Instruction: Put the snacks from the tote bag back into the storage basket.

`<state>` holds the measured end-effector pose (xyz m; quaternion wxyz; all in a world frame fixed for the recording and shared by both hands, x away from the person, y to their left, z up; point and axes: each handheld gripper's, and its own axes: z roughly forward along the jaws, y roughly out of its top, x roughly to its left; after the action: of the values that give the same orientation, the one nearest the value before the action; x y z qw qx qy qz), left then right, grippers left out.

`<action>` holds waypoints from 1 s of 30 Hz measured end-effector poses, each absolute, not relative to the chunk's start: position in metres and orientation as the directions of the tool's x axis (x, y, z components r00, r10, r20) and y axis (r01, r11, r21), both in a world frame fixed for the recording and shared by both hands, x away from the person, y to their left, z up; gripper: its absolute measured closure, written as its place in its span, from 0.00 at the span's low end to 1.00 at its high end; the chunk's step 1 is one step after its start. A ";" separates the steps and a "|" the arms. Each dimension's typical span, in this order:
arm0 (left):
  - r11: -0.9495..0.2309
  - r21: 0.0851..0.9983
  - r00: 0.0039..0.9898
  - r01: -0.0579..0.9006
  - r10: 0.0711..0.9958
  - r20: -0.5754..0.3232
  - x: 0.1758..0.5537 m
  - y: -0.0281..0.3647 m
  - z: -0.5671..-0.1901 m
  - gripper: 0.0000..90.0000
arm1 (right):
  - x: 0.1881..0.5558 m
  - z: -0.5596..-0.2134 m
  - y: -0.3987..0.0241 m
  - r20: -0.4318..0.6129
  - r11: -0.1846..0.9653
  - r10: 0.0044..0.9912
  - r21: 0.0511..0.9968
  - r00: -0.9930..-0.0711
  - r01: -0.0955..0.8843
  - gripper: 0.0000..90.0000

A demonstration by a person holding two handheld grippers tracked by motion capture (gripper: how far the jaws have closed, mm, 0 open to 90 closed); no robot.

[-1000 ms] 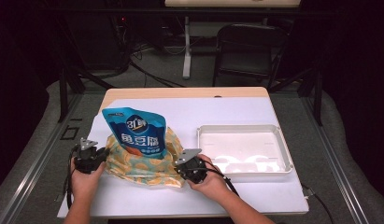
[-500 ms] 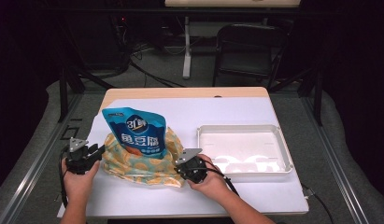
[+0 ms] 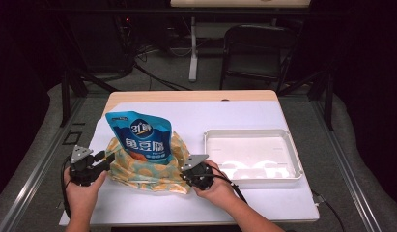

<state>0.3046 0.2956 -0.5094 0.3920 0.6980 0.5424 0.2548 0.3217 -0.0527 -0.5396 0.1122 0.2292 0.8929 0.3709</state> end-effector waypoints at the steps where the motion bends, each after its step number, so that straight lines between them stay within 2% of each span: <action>1: -0.109 0.822 0.286 0.558 0.956 -0.068 0.303 0.294 -0.511 0.63 | 0.322 -0.540 -0.053 -0.031 0.620 0.491 0.714 -0.871 0.324 0.97; 7: -0.143 0.809 0.319 0.570 0.946 -0.058 0.299 0.283 -0.519 0.59 | 0.321 -0.541 -0.051 -0.030 0.622 0.488 0.713 -0.872 0.323 0.97; 11: -0.186 0.771 0.361 0.609 0.930 -0.061 0.302 0.276 -0.526 0.71 | 0.320 -0.542 -0.050 -0.032 0.627 0.485 0.709 -0.874 0.322 0.97; 14: -0.204 0.768 0.388 0.608 0.919 -0.063 0.301 0.272 -0.525 0.73 | 0.320 -0.542 -0.050 -0.034 0.631 0.483 0.706 -0.875 0.321 0.97; 17: -0.199 0.781 0.393 0.592 0.917 -0.065 0.296 0.270 -0.522 0.71 | 0.320 -0.543 -0.050 -0.029 0.624 0.487 0.711 -0.873 0.325 0.97; 24: -0.198 0.809 0.416 0.554 0.907 -0.063 0.287 0.266 -0.517 0.58 | 0.319 -0.544 -0.049 -0.032 0.627 0.485 0.709 -0.874 0.322 0.97; 30: -0.199 0.821 0.426 0.536 0.903 -0.060 0.285 0.260 -0.514 0.56 | 0.320 -0.544 -0.049 -0.036 0.633 0.482 0.706 -0.876 0.319 0.97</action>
<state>0.2855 0.2602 -0.5140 0.4058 0.7404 0.4858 0.2260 0.3196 -0.0487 -0.5441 0.1111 0.2233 0.8967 0.3658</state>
